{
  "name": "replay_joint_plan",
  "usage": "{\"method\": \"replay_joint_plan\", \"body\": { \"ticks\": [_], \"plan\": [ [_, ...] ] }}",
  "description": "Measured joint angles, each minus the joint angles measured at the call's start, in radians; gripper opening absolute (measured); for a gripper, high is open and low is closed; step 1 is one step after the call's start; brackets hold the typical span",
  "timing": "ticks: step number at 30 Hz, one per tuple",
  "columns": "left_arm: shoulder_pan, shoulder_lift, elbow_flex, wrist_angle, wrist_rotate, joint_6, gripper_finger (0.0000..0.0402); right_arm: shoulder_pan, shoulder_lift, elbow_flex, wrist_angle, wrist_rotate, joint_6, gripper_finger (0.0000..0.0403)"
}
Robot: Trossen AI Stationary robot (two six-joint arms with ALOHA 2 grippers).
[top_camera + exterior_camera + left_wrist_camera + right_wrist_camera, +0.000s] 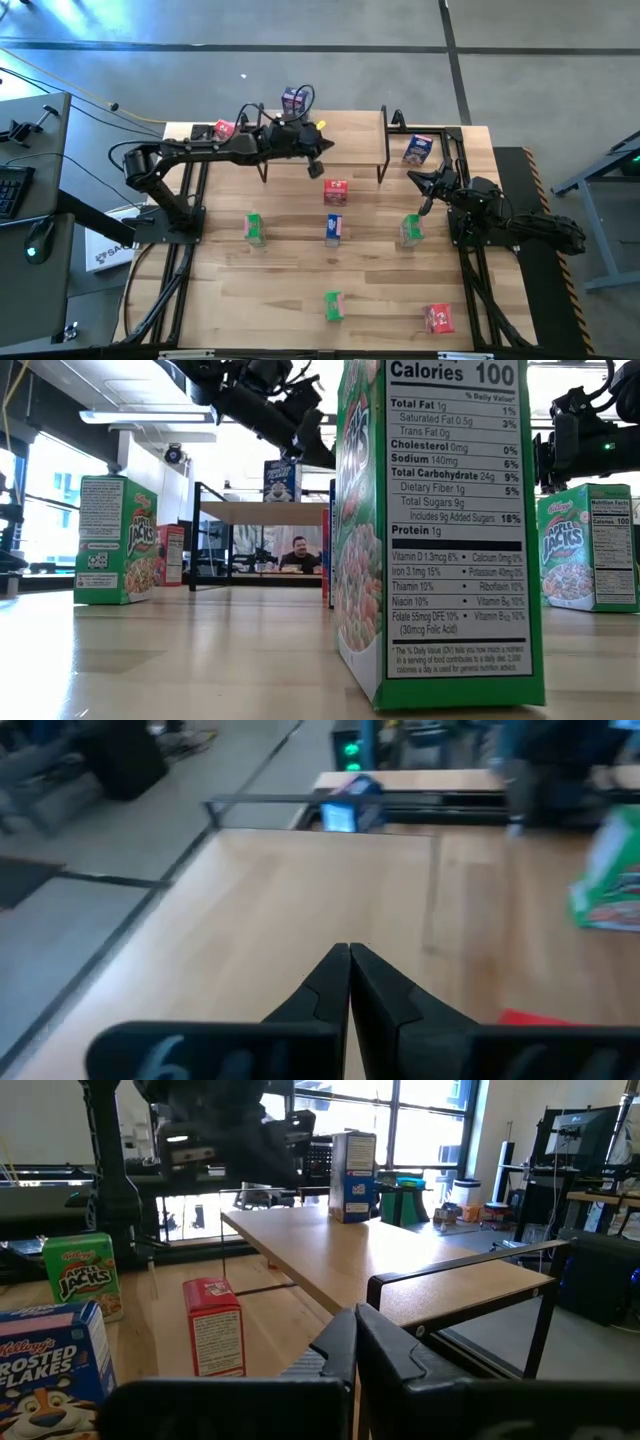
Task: Stack cereal on shelf
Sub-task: Put the center red cereal box on the shelf
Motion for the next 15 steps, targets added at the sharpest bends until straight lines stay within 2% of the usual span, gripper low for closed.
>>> {"method": "replay_joint_plan", "body": {
  "ticks": [9,15],
  "plan": [
    [-0.018,-0.012,-0.008,0.087,0.133,0.022,0.0003,0.0,0.0,0.0,0.0,0.0,0.0,0.0],
    [-0.032,-0.031,-0.205,0.434,0.243,-0.054,0.0003,0.0,0.0,0.0,0.0,0.0,0.0,0.0]
  ]
}}
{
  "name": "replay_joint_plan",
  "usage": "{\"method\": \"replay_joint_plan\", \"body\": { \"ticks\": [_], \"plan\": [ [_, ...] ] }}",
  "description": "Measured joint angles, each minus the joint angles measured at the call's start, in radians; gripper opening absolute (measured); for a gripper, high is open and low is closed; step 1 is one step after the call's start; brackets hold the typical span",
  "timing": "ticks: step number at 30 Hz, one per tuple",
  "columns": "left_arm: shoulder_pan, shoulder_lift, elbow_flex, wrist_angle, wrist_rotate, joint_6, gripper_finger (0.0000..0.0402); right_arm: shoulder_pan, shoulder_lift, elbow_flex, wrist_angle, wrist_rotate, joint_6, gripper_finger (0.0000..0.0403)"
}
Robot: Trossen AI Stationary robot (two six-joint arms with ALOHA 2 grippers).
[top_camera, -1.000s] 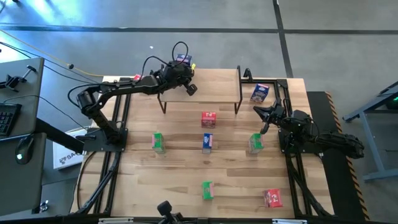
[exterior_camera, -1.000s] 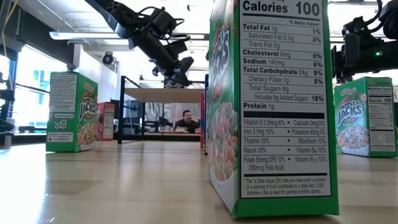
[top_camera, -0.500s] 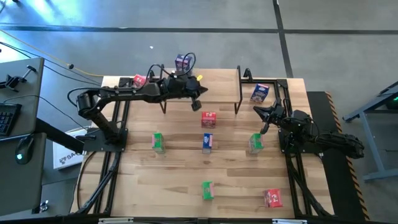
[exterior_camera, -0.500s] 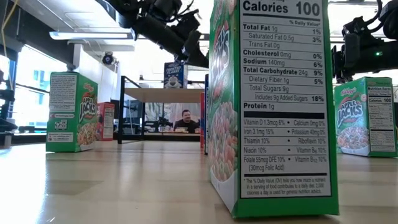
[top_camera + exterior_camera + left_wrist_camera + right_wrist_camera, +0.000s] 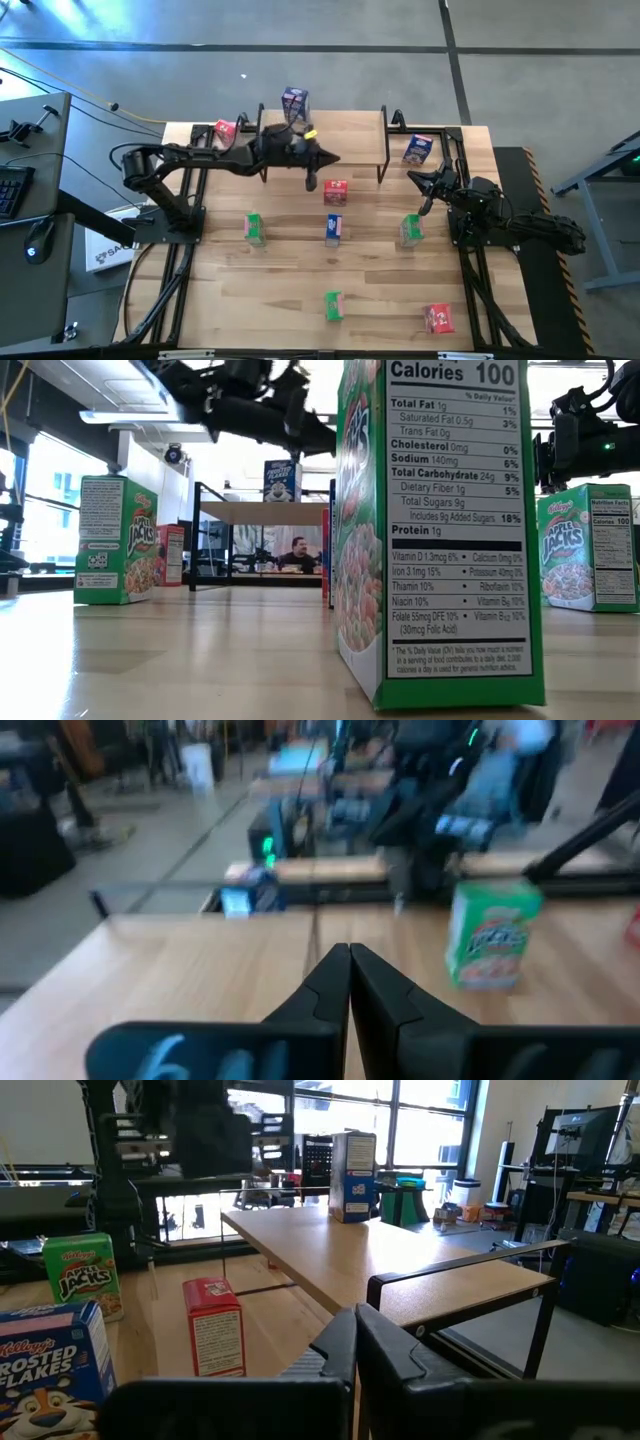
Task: Stack cereal on shelf
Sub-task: Put the center red cereal box on the shelf
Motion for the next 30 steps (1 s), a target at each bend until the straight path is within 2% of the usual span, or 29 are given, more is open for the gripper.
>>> {"method": "replay_joint_plan", "body": {
  "ticks": [4,8,10,15,24,30],
  "plan": [
    [-0.012,-0.035,-0.09,0.16,-0.001,-0.049,0.0003,0.0,0.0,0.0,0.0,0.0,0.0,0.0],
    [-0.002,-0.035,-0.077,0.133,-0.012,-0.208,0.0003,0.0,0.0,0.0,0.0,0.0,0.0,0.0],
    [0.005,-0.037,-0.069,0.131,0.02,-0.231,0.0002,0.0,0.0,0.0,0.0,0.0,0.0,0.0],
    [-0.003,-0.115,-0.12,0.111,0.078,-0.148,0.0001,0.0,0.0,0.0,0.0,0.0,0.0,0.0],
    [-0.005,-0.387,-0.336,0.089,0.068,-0.106,0.0,0.0,0.0,0.0,0.0,0.0,0.0,0.0],
    [0.004,-0.462,-0.44,0.119,0.057,-0.063,0.0,0.0,0.0,0.0,0.0,0.003,0.0,0.0]
  ]
}}
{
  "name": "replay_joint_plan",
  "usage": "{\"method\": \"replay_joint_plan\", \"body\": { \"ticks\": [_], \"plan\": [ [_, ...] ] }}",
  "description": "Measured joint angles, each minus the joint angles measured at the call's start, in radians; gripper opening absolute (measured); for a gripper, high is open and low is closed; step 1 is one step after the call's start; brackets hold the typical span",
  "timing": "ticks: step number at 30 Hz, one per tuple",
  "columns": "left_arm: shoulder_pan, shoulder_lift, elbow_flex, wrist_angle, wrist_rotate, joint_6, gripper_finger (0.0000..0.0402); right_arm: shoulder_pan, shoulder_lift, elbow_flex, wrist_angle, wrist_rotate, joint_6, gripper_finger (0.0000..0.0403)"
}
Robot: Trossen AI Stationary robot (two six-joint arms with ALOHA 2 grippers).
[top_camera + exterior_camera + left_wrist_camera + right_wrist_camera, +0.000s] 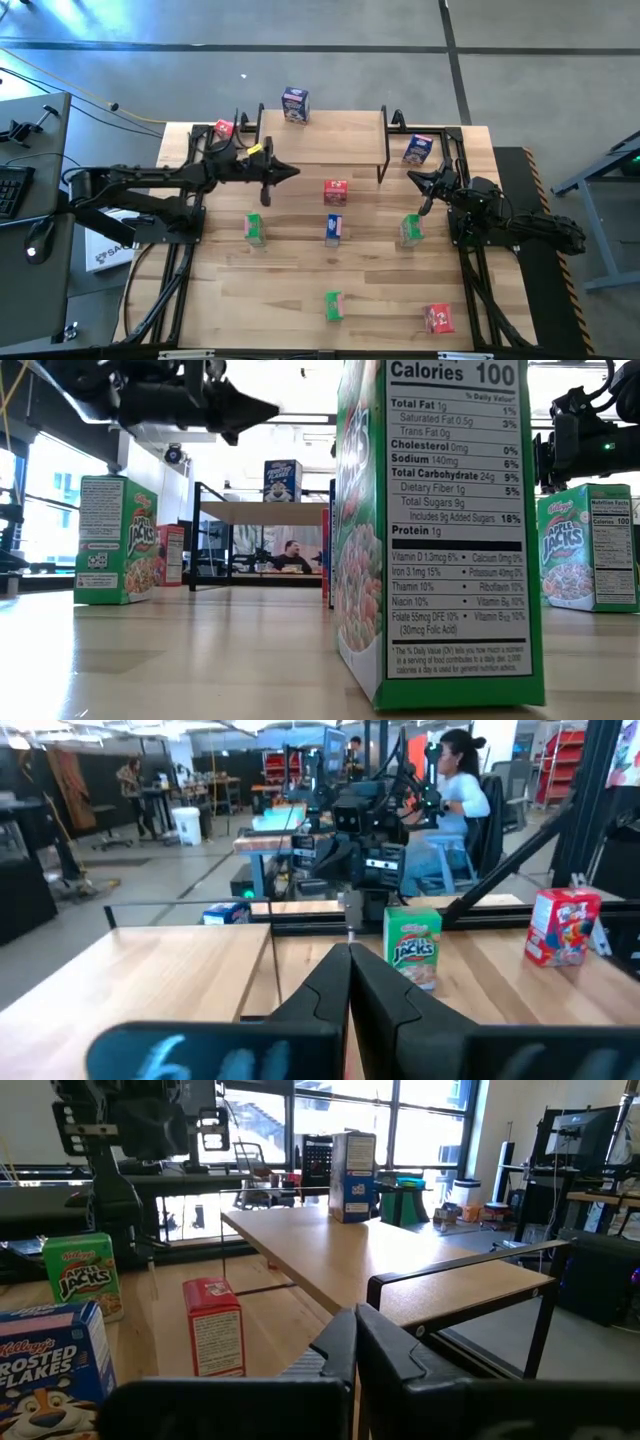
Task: Stack cereal on shelf
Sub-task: Put the center red cereal box on the shelf
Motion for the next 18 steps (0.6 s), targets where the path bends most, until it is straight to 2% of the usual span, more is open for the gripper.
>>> {"method": "replay_joint_plan", "body": {
  "ticks": [7,13,18],
  "plan": [
    [0.013,0.0,-0.104,0.171,0.027,0.003,0.0,0.001,0.0,0.0,0.001,-0.012,0.003,0.0],
    [0.028,0.002,-0.1,0.165,0.054,0.027,0.0,0.001,0.0,0.0,0.031,-0.125,0.001,0.0],
    [0.065,0.03,-0.101,0.161,0.053,0.018,0.0,0.001,0.0,0.0,0.121,-0.141,-0.023,0.0]
  ]
}}
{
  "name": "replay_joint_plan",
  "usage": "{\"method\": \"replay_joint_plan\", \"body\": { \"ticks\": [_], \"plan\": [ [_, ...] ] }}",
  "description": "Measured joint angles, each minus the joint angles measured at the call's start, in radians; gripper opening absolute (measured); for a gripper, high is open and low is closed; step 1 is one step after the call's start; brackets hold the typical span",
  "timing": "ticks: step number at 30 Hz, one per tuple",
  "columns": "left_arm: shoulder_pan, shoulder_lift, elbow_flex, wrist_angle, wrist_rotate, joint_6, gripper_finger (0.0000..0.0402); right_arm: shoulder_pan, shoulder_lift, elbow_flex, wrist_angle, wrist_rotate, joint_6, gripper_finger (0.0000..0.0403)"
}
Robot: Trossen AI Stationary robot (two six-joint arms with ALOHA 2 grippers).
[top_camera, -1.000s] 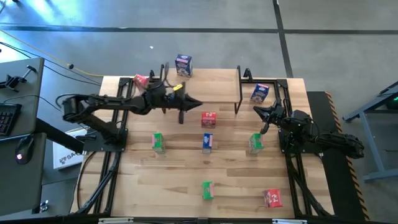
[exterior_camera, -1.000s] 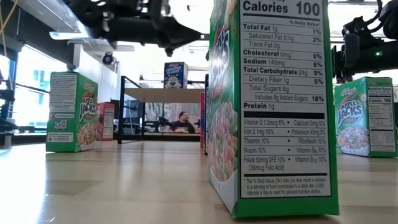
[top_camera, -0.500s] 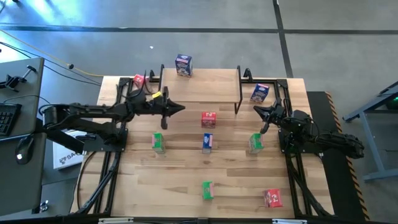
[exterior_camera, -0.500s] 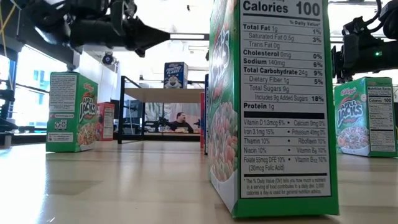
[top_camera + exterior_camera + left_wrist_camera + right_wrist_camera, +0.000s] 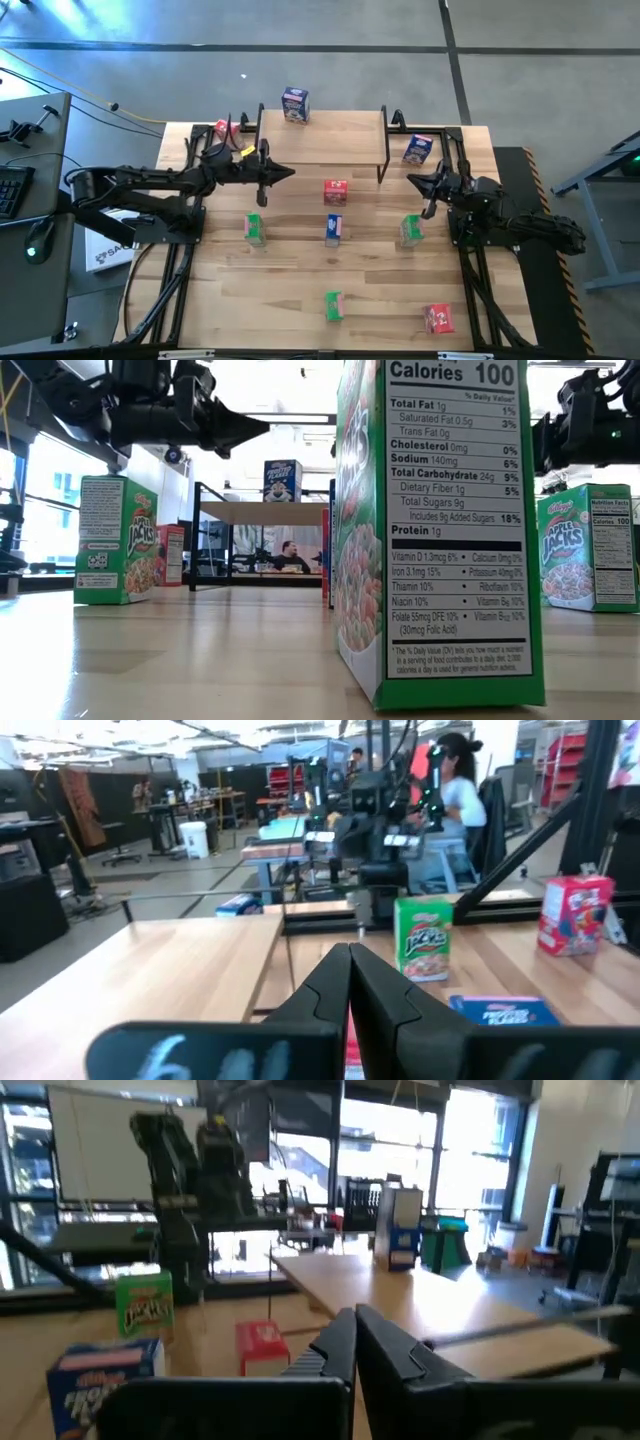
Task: Stack cereal on shelf
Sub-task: Put the center red cereal box on the shelf
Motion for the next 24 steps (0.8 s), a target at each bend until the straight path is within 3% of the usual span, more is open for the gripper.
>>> {"method": "replay_joint_plan", "body": {
  "ticks": [9,17,24],
  "plan": [
    [0.078,0.013,0.0,-0.002,0.07,-0.012,0.0,0.0,0.0,0.0,0.152,-0.058,0.079,0.0],
    [0.06,0.014,0.0,-0.024,0.072,-0.026,0.0,0.0,0.0,0.002,0.228,-0.068,0.045,0.0],
    [0.083,0.014,0.0,-0.019,0.071,-0.056,0.0,0.0,0.118,0.084,0.228,-0.081,0.077,0.0005]
  ]
}}
